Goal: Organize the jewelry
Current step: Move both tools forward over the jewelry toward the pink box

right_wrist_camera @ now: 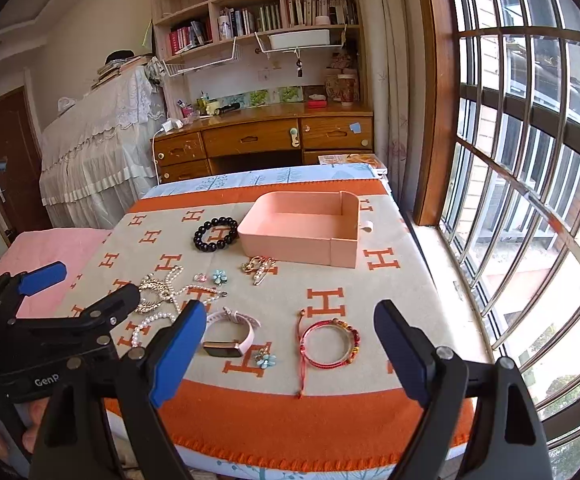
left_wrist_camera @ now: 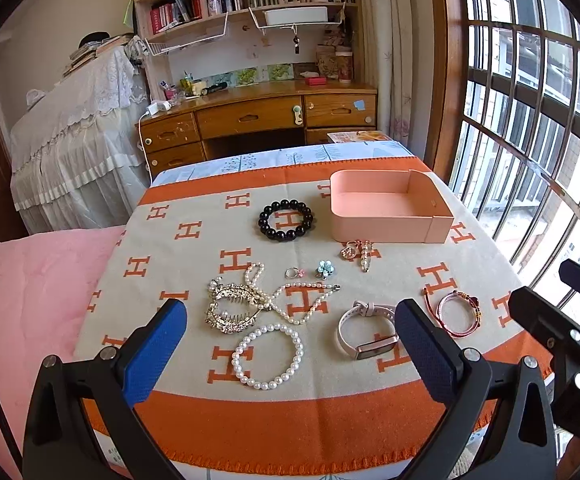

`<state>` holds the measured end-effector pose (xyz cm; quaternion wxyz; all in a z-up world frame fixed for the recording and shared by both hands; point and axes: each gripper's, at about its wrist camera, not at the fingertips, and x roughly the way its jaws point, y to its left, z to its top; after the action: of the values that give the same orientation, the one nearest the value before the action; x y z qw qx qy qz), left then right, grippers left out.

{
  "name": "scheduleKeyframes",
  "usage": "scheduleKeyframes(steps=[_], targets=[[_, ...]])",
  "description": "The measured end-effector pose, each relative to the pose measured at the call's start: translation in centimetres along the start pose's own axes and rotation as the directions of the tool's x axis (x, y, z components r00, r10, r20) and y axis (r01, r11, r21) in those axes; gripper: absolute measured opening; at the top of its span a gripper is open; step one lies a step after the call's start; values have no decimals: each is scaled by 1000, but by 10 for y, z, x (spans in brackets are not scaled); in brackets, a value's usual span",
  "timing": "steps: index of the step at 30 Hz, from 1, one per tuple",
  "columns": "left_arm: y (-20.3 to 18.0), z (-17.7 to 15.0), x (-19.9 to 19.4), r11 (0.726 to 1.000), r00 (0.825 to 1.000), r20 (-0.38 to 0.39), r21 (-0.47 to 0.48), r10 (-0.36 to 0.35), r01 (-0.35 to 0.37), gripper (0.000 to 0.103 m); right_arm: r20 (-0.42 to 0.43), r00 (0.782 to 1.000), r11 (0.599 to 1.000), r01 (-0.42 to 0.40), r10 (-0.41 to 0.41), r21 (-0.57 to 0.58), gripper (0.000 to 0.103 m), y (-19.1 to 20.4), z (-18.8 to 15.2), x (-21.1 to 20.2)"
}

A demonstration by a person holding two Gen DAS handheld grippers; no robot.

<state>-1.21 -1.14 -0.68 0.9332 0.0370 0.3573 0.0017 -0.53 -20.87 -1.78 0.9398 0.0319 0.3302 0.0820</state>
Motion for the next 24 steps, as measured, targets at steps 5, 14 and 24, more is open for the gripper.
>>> scheduleKeyframes(steps=[5,14,24], targets=[[1,-1,12,999,999,-24,-13,-32,32,102,-21,1000,1000,-2,2,-1,86,8,-5,7],[2,1,20,998,997,-55,-27,-54,53,102,-42,999,999,-29,31,45,86,2,-1,14],[6,4,19,997,997,-49,-51,-52,50,102,-22,999,999,-34,34,-10,85,14,6,10]])
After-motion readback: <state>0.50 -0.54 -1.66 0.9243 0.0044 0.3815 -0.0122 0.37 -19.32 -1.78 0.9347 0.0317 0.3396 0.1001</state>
